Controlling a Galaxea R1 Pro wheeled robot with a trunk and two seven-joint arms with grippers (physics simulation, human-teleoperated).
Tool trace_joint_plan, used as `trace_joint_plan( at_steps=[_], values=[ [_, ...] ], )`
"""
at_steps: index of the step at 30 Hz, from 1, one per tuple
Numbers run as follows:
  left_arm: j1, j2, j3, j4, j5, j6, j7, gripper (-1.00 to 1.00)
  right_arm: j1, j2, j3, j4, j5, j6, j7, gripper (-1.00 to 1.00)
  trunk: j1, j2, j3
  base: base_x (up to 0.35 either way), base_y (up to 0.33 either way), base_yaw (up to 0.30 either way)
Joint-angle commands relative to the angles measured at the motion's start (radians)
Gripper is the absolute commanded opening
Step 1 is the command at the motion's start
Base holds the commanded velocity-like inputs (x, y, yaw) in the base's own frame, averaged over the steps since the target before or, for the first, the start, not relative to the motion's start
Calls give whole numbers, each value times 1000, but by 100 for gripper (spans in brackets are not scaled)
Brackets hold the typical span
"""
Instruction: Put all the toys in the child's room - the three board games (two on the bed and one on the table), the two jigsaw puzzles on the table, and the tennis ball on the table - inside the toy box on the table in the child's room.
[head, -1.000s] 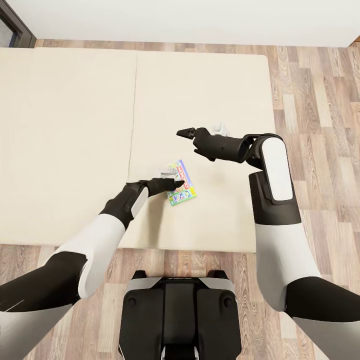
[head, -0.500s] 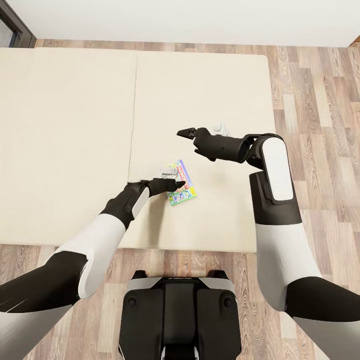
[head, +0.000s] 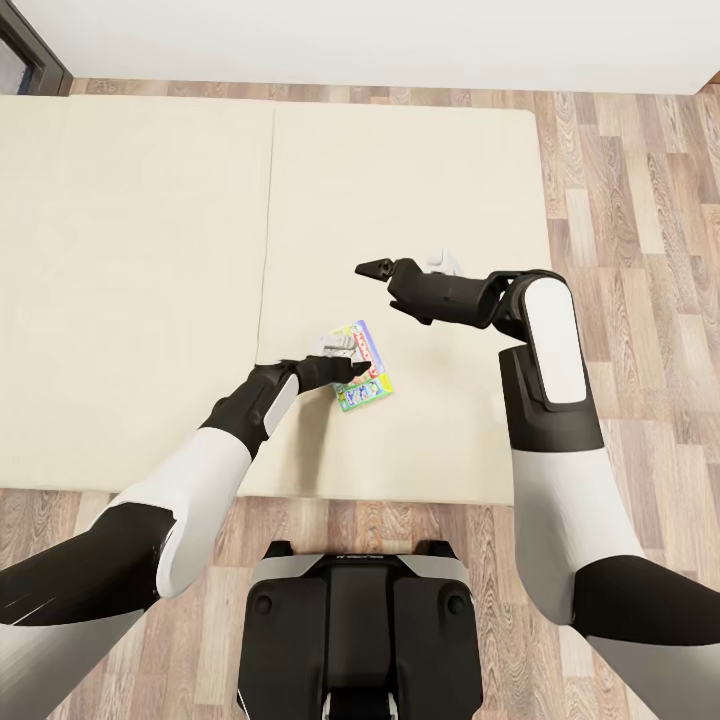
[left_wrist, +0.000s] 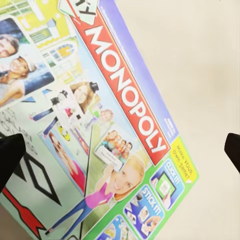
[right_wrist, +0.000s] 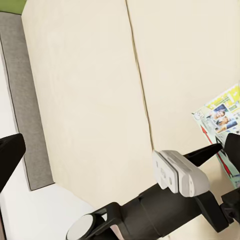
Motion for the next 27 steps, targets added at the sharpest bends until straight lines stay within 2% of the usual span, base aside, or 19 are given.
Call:
trace_joint_plan(
  at_steps=[1, 12, 27],
  values=[
    [0, 0, 0, -1, 10, 9, 0, 100, 0, 0, 0, -1, -9, 2, -10, 100, 1, -2, -1, 0, 0, 0],
    [0, 6, 3, -61, 9, 18, -3, 100, 3, -3, 0, -6, -8, 2, -10, 100, 1, -2, -1, 0, 0, 0],
    [0, 72, 7, -78, 14, 42, -1, 100, 4, -6, -6, -5, -10, 2, -10, 100, 1, -2, -1, 0, 0, 0]
  ],
)
